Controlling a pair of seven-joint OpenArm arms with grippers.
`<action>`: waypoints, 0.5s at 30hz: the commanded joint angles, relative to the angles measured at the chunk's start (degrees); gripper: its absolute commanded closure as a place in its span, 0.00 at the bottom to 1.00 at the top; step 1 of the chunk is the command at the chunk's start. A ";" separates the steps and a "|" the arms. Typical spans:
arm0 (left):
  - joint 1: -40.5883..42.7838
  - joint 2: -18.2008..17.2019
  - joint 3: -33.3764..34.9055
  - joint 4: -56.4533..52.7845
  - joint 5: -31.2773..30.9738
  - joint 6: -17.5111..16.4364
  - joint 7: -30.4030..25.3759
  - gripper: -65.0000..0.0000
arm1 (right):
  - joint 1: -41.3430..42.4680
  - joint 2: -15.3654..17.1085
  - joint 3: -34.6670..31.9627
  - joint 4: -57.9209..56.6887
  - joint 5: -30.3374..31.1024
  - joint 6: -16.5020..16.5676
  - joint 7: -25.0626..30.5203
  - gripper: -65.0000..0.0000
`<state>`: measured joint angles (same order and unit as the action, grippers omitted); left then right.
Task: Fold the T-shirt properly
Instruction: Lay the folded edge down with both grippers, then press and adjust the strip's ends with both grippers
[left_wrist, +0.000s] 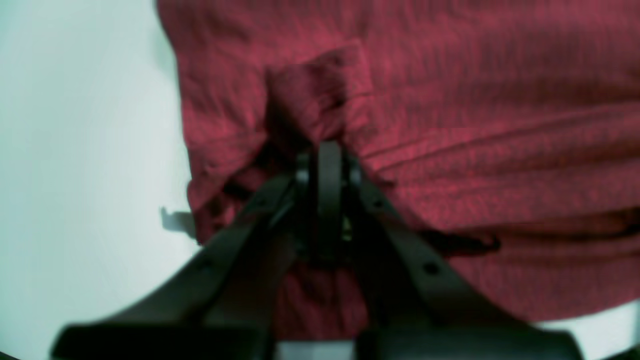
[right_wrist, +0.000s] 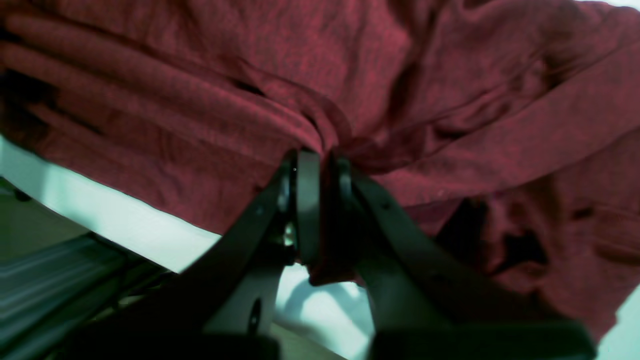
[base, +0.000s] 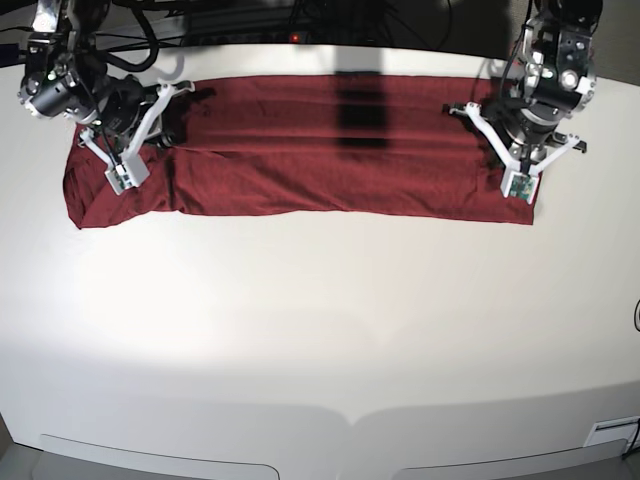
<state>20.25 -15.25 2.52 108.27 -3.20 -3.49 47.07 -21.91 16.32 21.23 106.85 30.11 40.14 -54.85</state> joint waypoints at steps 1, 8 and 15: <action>-0.26 -0.66 -0.57 1.01 1.29 0.72 -0.70 1.00 | 0.28 0.15 0.50 0.74 0.02 -0.14 1.40 1.00; -0.94 -0.61 -0.57 0.98 4.46 5.05 -3.04 1.00 | 0.79 -2.80 0.48 -2.40 -4.55 -0.14 6.16 1.00; -1.09 4.35 -0.57 0.98 4.28 5.01 -5.27 1.00 | 3.19 -4.90 -0.52 -3.80 -4.37 -0.14 5.99 1.00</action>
<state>19.64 -10.35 2.24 108.27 0.40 1.10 43.11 -19.03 11.05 20.53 102.30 25.39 40.12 -49.74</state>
